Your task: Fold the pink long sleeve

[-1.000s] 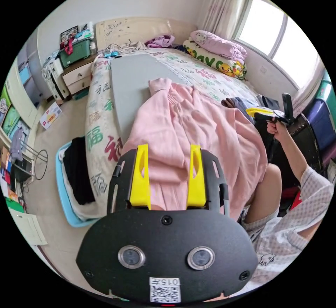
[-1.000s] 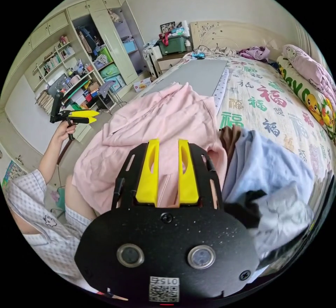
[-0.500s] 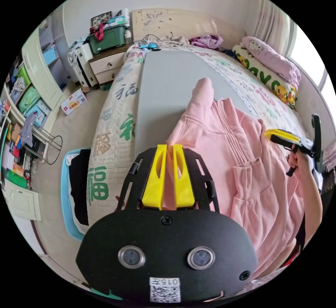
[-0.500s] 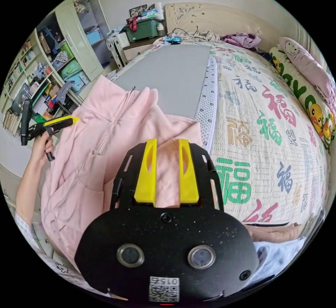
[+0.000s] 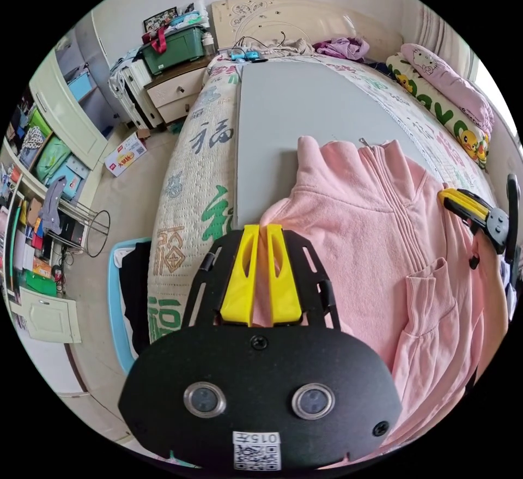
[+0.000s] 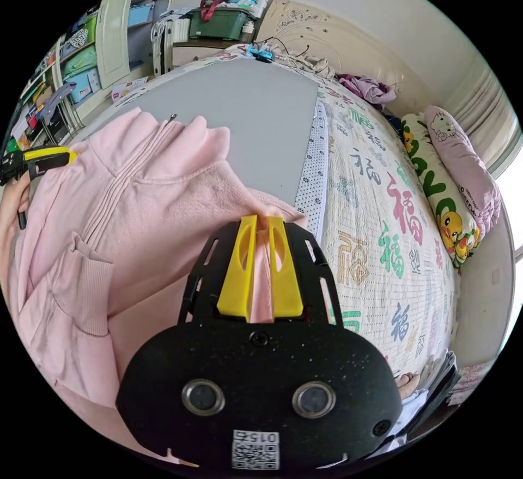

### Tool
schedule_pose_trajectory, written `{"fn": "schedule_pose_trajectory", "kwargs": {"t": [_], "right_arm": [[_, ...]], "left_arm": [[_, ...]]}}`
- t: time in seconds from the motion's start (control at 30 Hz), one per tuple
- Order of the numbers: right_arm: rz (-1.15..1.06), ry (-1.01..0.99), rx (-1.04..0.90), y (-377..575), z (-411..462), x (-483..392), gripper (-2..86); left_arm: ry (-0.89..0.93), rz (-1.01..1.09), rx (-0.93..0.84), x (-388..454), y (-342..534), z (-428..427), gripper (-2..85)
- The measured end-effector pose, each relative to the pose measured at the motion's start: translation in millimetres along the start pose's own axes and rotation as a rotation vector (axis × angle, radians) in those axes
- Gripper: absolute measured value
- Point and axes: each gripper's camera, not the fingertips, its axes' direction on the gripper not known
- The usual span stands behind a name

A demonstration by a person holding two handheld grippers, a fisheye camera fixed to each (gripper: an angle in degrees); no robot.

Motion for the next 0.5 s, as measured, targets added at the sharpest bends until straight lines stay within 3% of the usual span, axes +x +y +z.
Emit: {"fn": "schedule_pose_trajectory", "kwargs": {"t": [0.23,0.33,0.4,0.5], "right_arm": [[0.024,0.027,-0.006,33.0,-21.4,29.7,5.2],[0.004,-0.303,0.172,128.8,-117.2,71.9,5.6],[-0.023,-0.485,0.189,178.3,-158.7,83.4,6.3],[-0.083,-0.631,0.147,234.2,-201.3,67.3,8.7]], "left_arm": [[-0.056,0.02,0.011,-1.8,3.8,-18.3,2.2],[0.03,0.03,0.156,-18.1,40.2,-74.5,3.4],[0.081,0.04,0.259,-28.1,78.9,-119.5,4.5],[0.344,0.059,0.284,-39.7,157.2,-179.2,6.5]]}}
